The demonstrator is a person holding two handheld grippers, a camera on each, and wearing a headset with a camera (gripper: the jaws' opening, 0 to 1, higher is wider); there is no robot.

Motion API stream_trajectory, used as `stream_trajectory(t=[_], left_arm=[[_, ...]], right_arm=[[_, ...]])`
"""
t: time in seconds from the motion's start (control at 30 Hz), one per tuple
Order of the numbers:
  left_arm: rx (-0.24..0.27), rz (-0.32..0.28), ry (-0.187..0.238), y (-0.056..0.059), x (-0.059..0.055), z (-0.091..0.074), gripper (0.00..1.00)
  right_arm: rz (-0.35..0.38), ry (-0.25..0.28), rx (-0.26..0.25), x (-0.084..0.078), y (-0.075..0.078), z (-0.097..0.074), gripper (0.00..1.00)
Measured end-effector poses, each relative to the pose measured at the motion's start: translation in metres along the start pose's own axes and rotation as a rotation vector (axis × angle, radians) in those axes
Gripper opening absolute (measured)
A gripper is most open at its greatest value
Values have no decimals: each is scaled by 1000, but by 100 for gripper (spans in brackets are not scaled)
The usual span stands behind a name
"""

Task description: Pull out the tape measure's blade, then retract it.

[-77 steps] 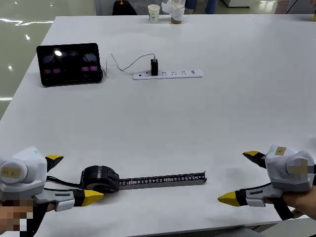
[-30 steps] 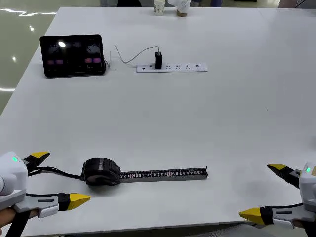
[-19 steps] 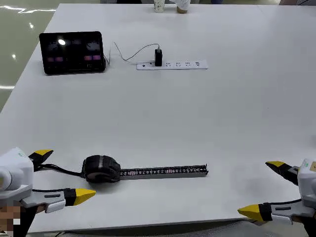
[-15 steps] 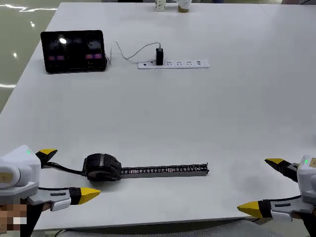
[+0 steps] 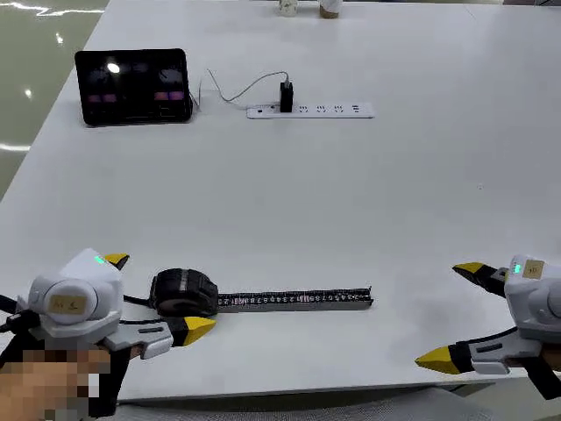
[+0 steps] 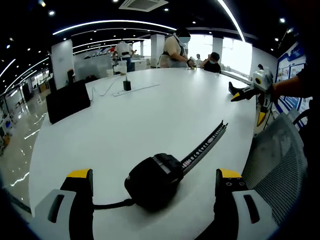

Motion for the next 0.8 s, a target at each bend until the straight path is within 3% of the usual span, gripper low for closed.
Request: stream_trajectory(t=[0.2, 0.37, 0.53, 0.63, 0.8], left_arm=[[23, -17, 19, 3, 5, 7, 99], [88, -76, 25, 1, 4, 16, 99], [160, -71, 15, 0, 0, 24, 99], [201, -116, 32, -2, 2, 27, 99], [229, -156, 50, 0, 2, 32, 99]], right_arm=[[-37, -4, 7, 9, 5, 2, 99], [-73, -38, 22, 12, 7, 6, 99], [-100, -51, 21, 16, 13, 11, 99], [-117, -53, 34, 20, 14, 13, 99], [-153, -64, 51, 28, 20, 16, 99]])
Point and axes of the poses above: the centre of the closed fingertips' face, and the gripper's own axes: z roughly forward along the fingers, y roughly to its right, x roughly out of its top, the point moved 2 cm from there along -z, roughly backward along the fingers, and after that the axes turned 6 degrees about -z, right-handed, at the moved point
